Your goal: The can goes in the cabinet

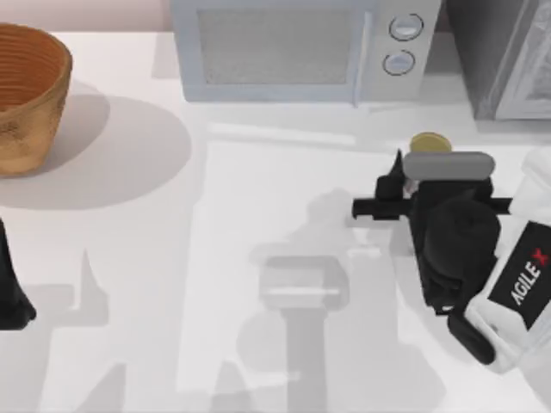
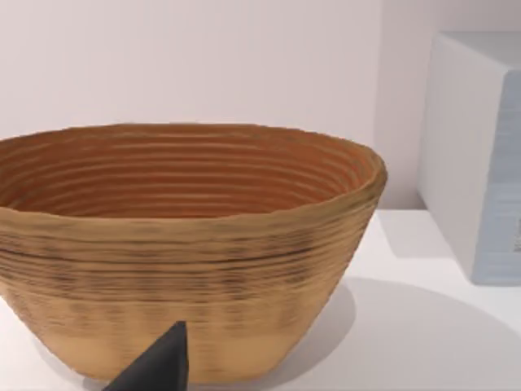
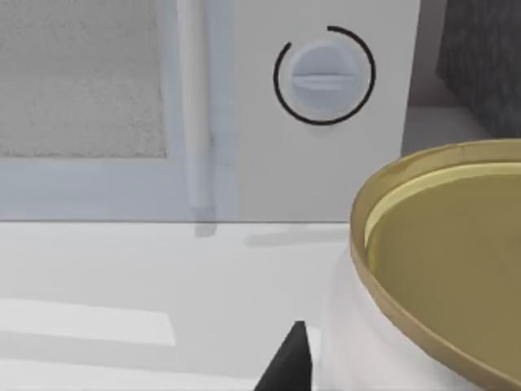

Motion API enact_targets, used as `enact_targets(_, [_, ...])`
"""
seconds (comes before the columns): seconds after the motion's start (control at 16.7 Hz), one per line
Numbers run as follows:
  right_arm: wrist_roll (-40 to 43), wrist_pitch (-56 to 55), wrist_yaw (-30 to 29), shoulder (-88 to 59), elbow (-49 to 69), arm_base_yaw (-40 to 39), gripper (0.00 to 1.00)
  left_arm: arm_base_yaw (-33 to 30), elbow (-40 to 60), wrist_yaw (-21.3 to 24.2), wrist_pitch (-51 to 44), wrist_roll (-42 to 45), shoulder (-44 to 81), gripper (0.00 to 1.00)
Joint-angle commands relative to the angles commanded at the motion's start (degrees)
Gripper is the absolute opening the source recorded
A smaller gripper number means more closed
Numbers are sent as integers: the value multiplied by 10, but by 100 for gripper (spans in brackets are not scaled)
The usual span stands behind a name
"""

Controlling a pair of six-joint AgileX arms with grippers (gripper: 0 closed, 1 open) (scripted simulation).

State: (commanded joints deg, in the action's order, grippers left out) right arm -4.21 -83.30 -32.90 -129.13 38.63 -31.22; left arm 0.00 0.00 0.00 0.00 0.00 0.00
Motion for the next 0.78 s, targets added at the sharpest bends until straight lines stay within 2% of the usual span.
enact_targets(0.48, [-2,267,2,254,11,0,0,0,0,0,0,0,0,100])
enact_targets(0.78, [-3,321,2,308,16,-1,0,0,0,0,0,0,0,100])
